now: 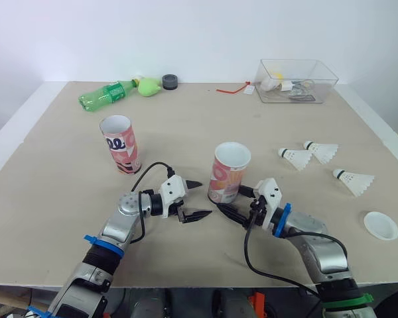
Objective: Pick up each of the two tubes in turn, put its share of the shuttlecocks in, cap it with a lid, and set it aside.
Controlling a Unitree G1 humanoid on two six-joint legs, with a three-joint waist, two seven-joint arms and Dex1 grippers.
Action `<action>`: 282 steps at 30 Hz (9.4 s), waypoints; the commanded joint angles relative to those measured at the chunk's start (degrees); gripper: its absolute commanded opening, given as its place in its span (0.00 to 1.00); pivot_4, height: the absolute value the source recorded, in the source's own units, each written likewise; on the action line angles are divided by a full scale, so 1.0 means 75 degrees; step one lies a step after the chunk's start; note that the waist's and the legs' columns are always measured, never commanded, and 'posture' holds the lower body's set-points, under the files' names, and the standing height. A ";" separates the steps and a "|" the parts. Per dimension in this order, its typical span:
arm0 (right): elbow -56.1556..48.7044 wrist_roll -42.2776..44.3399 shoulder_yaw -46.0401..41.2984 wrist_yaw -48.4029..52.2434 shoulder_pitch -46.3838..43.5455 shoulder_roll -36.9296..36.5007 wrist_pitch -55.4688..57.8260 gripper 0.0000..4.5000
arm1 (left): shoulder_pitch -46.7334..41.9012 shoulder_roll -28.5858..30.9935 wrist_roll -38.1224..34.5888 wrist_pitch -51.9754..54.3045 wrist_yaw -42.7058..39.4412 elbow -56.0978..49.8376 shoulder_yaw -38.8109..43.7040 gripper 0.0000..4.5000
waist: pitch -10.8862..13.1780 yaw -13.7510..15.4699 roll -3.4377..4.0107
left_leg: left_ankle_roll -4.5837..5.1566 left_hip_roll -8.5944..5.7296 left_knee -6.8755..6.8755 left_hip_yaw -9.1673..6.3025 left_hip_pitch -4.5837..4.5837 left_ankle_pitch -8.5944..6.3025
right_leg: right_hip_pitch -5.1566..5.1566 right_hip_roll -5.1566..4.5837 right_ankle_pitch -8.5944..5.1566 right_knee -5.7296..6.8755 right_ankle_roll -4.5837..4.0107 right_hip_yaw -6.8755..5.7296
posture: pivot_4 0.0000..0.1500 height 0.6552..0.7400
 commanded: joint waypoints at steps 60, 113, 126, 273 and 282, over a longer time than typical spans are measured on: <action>0.3524 -0.0641 0.0594 0.1457 -0.2244 0.0586 -0.2397 0.61 | 0.1671 0.0618 -0.0884 -0.0007 0.0378 -0.1283 0.0871 1.00 | 0.0001 -0.0025 0.0007 | -0.0096 0.0117 -0.0009 0.0066 0.0052 0.0023 | -0.0019 0.0112 0.0014 0.0029 -0.0122 0.0061 | 1.00 1.00; 0.1062 0.0280 -0.6161 -0.4947 0.1421 -0.0352 -0.2328 0.61 | -0.0327 -0.0709 -0.1105 0.0632 -0.0935 -0.0882 -0.0527 1.00 | 0.0017 -0.0001 0.0035 | -0.0101 0.0101 -0.0038 0.0131 0.0010 0.0026 | -0.0104 0.0170 -0.0001 0.0032 -0.0040 0.0219 | 1.00 1.00; 0.3200 0.0192 -0.6331 -0.5465 0.0906 -0.0770 -0.3104 0.61 | -0.0855 -0.0566 -0.0931 0.0319 -0.1356 -0.0257 -0.0379 1.00 | 0.0013 -0.0005 0.0043 | -0.0098 0.0091 -0.0073 0.0142 0.0056 0.0028 | -0.0099 0.0200 0.0005 0.0032 -0.0053 0.0282 | 1.00 1.00; 0.3017 0.0327 -0.0125 0.2107 -0.2604 0.0089 -0.2319 1.00 | 0.0188 0.0407 -0.0529 0.1035 0.5162 0.1045 0.3550 1.00 | 0.0042 -0.0005 -0.0031 | -0.0182 0.0127 -0.0095 0.0129 0.0104 0.0111 | -0.0113 0.0246 0.0077 0.0106 -0.0144 0.0287 | 1.00 1.00; 0.2968 0.0349 -0.0079 0.2082 -0.2612 0.0083 -0.2273 1.00 | -0.0729 0.0676 -0.0279 0.0518 0.4614 0.2726 0.3328 1.00 | 0.0042 -0.0002 -0.0031 | -0.0187 0.0129 -0.0096 0.0120 0.0104 0.0127 | -0.0112 0.0246 0.0074 0.0109 -0.0136 0.0273 | 1.00 1.00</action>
